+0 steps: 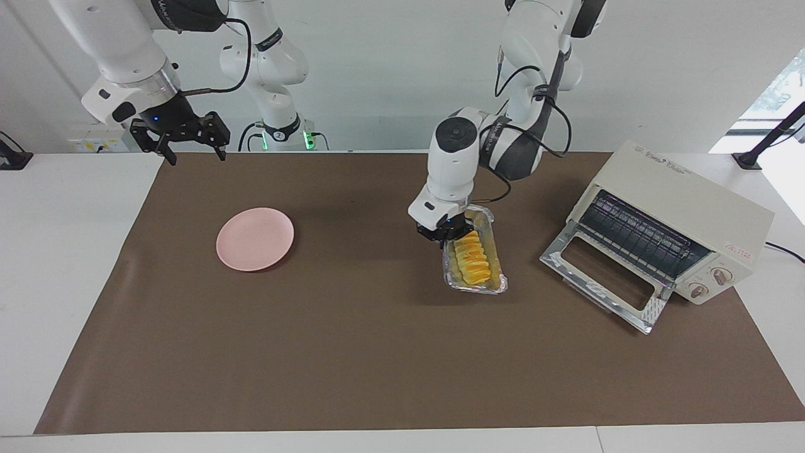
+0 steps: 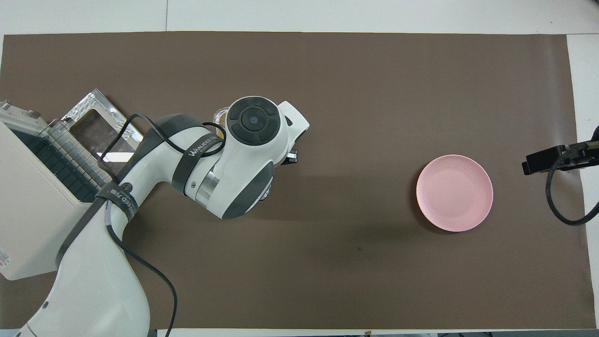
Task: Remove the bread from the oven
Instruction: 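Carry the foil tray out and set it on the table with the left gripper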
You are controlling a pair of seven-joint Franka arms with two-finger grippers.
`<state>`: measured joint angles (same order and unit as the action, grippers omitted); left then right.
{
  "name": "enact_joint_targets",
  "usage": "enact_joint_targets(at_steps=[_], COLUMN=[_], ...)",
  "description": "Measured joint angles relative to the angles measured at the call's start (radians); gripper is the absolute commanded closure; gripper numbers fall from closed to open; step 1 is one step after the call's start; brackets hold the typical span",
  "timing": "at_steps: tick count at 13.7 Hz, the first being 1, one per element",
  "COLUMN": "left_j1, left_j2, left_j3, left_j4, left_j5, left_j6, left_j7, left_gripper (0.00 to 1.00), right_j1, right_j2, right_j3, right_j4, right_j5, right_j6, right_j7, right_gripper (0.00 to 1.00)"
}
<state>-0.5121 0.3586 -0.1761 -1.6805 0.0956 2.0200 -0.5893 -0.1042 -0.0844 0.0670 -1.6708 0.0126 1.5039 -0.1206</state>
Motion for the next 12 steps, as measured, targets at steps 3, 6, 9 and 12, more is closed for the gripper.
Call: enact_joint_targets(at_steps=[3,6,9,12], left_j1=[-0.031,-0.032,-0.044,-0.043], left_j2=[0.026,0.040,0.042,0.044], left_j3=[0.004,0.009,0.008,0.016], left_j4=[-0.010,-0.041,-0.081,-0.084], left_j5=[0.000,0.000,0.000,0.000], left_j6=[0.031,0.062,0.110,0.122], left_j7=[0.000,0.002,0.002,0.002], left_gripper=[1.00,1.00,1.00,0.63], right_j1=[-0.013,-0.013,-0.013,-0.013], right_j2=[0.000,0.000,0.000,0.000], right_j3=[-0.002,-0.002,-0.002,-0.002], right_j4=[0.000,0.000,0.000,0.000], right_j5=[0.000,0.000,0.000,0.000], right_j6=[0.000,0.000,0.000,0.000], right_j7=[0.000,0.000,0.000,0.000], right_gripper=[0.00,0.00,0.00,0.00])
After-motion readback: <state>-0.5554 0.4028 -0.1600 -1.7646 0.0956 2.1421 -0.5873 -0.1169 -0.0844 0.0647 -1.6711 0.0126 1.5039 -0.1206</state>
